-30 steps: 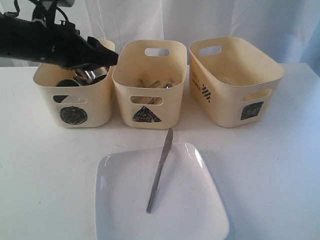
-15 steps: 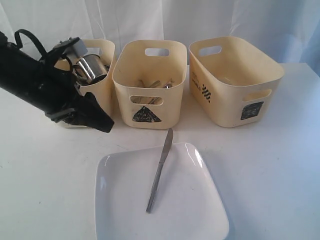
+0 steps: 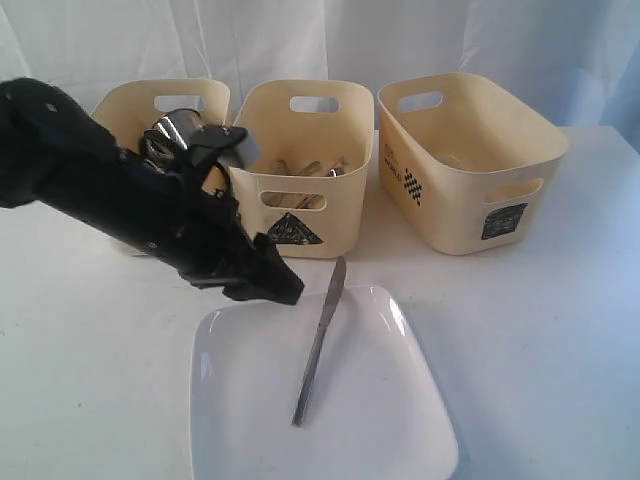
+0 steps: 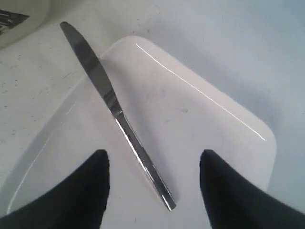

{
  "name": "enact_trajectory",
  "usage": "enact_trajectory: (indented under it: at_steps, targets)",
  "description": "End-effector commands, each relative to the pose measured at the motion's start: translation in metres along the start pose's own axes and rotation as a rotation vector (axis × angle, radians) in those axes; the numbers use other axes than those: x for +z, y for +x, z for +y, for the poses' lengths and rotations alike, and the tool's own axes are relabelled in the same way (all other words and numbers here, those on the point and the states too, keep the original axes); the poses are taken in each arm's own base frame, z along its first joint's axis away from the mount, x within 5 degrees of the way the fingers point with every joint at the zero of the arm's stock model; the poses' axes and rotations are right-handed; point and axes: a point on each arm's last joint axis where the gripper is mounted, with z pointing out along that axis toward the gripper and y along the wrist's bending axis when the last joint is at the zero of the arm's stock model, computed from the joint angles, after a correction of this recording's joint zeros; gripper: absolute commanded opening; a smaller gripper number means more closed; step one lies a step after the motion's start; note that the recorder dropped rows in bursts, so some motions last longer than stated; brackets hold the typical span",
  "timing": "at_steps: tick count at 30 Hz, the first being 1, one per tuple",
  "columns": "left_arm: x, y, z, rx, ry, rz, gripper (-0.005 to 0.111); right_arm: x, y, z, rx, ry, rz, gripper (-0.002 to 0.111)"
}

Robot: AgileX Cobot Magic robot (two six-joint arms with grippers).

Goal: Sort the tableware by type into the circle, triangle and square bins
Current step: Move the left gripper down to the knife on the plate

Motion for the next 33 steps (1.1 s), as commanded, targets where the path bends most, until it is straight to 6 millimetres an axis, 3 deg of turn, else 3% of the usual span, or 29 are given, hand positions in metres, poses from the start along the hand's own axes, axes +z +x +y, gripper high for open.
enact_trajectory:
  at_steps: [1, 10, 33]
  targets:
    - [0.031, 0.009, -0.005, 0.003, 0.015, 0.055, 0.061, 0.0, 0.001, -0.001, 0.0, 0.009, -0.007, 0.0]
    - [0.073, 0.021, 0.006, -0.014, -0.042, 0.106, 0.061, 0.0, 0.001, -0.001, 0.0, 0.009, -0.007, 0.0]
    - [0.094, 0.007, 0.016, -0.046, -0.036, 0.033, 0.061, 0.0, 0.001, -0.001, 0.0, 0.009, -0.007, 0.0]
